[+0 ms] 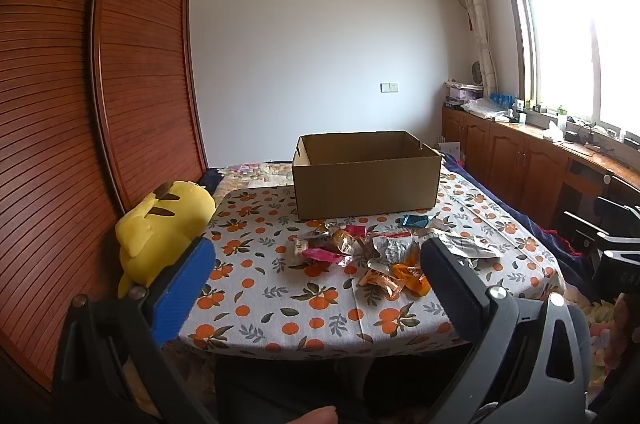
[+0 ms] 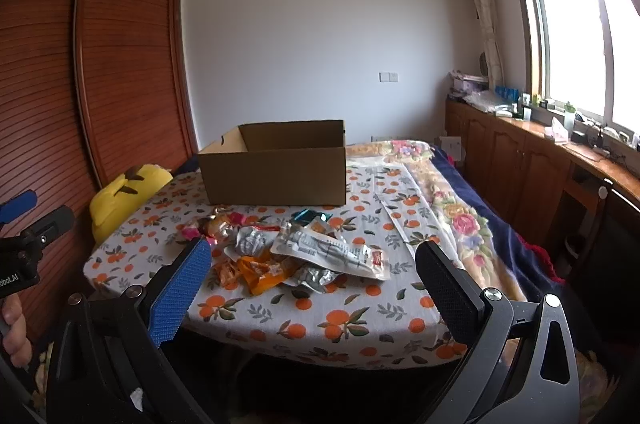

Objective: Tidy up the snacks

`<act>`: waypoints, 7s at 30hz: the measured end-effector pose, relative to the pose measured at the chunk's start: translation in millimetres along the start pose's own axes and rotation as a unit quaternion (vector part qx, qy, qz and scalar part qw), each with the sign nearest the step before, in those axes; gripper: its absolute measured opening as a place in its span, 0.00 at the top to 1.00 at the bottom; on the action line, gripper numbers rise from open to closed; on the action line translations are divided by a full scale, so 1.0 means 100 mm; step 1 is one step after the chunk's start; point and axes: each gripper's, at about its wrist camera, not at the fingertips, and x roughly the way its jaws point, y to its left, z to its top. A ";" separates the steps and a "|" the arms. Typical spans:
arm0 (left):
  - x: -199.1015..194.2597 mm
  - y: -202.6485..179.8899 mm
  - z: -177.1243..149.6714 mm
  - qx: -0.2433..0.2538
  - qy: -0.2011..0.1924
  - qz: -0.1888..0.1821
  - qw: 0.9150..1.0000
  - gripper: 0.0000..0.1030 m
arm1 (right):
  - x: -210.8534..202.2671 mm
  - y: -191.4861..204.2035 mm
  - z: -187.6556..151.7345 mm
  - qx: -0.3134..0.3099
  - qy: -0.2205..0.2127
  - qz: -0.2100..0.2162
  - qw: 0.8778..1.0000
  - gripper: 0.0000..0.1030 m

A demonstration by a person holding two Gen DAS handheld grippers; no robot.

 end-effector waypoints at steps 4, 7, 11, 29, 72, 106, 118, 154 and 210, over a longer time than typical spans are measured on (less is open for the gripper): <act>-0.02 0.00 0.01 0.000 -0.002 0.001 1.000 0.00 | -0.01 0.00 -0.01 -0.001 0.001 0.000 1.000 0.00; -0.04 0.01 0.02 0.000 -0.005 0.002 1.000 0.00 | -0.01 0.00 -0.01 -0.002 0.002 0.000 1.000 0.00; -0.05 0.01 0.02 -0.002 -0.006 0.002 1.000 0.00 | -0.01 0.00 -0.01 -0.001 0.001 0.000 1.000 0.00; -0.06 0.00 0.00 -0.001 -0.007 0.004 1.000 0.00 | -0.01 0.02 -0.01 0.000 0.001 -0.003 1.000 0.00; -0.03 -0.04 -0.06 0.004 0.002 -0.003 1.000 0.00 | 0.03 0.00 -0.06 0.003 0.004 -0.002 1.000 0.00; 1.83 -0.69 -0.42 0.044 0.162 -0.165 0.972 0.04 | 2.35 -0.49 -0.27 -0.133 0.227 0.153 0.952 0.04; 2.15 -0.81 -0.34 0.079 0.183 -0.190 0.961 0.06 | 2.78 -0.41 -0.24 -0.181 0.286 0.208 0.918 0.05; 2.96 -1.61 -0.21 0.111 0.257 -0.262 0.924 0.10 | 2.54 -1.23 -0.10 -0.032 0.255 0.181 0.949 0.52; 2.87 -1.26 0.54 0.067 0.187 -0.251 0.947 0.64 | 2.21 -1.07 0.61 -0.019 0.145 0.176 0.973 0.51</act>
